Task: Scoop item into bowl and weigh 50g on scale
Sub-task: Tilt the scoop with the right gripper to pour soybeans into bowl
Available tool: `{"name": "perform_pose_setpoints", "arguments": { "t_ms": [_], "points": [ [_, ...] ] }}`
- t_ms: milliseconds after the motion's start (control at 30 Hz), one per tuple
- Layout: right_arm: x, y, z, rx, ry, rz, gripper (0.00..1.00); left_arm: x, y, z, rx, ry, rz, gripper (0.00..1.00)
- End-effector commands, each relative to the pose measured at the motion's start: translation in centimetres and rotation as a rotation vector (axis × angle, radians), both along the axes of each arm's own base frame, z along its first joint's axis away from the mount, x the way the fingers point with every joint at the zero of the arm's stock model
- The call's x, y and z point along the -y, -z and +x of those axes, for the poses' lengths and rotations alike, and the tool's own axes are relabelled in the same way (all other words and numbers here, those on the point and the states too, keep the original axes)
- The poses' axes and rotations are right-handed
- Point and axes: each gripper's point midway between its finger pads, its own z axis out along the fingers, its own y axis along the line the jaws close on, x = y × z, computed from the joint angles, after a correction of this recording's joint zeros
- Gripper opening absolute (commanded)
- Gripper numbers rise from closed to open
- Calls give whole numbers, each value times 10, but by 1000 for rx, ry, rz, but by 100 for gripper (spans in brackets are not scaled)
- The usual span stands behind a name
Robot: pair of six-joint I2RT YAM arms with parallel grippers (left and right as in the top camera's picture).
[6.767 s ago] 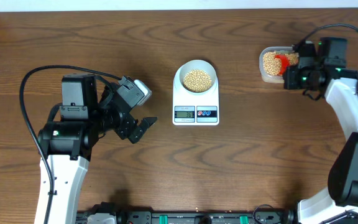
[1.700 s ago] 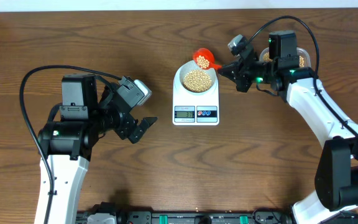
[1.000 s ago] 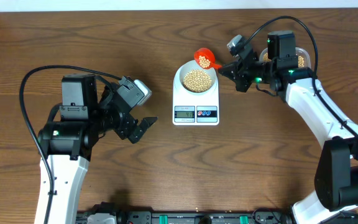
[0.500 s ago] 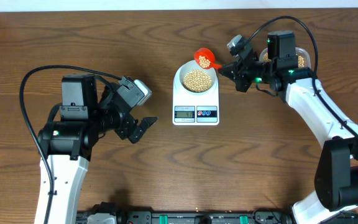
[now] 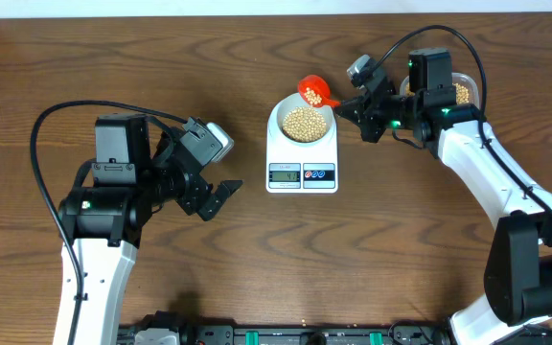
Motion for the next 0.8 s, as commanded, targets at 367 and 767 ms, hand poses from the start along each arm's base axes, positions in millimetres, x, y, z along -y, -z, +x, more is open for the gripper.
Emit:
{"name": "perform_pose_setpoints", "arguments": {
  "t_ms": [367,767],
  "points": [
    [-9,-4,-11,-37,-51,62,1,-1,-6,3,23,5,5,98],
    [-9,-4,-11,-37,-51,61,1,-1,-6,3,23,5,5,98]
  ]
}}
